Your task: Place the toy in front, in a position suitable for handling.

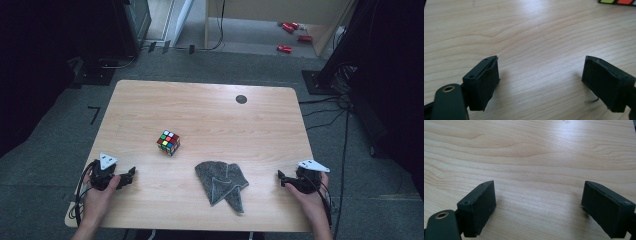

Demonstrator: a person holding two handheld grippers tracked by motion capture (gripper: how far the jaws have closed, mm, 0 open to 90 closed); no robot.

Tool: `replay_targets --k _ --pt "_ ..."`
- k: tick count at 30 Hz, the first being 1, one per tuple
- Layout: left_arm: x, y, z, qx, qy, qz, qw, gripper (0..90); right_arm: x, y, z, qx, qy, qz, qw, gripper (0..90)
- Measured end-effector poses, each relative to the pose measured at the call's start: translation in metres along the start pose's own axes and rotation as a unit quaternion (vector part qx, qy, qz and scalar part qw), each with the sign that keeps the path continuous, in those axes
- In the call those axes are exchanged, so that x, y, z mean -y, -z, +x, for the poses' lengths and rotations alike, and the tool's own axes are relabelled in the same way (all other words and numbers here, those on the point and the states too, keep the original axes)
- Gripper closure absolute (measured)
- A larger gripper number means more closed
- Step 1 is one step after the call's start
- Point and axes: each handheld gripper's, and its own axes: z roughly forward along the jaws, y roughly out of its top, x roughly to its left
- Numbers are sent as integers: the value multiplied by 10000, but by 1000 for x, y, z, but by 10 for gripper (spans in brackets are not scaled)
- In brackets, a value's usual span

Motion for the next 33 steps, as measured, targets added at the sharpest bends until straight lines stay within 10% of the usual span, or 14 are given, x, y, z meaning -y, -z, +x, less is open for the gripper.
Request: replay_targets --k 12,33 --pt "0 2 -1 45 -14 -46 10000 137 -19 8 26 -383 -168 -355 9985 133" --pt "-1 -2 1 249 44 54 9997 131 -41 20 107 -1143 382 -713 9901 143"
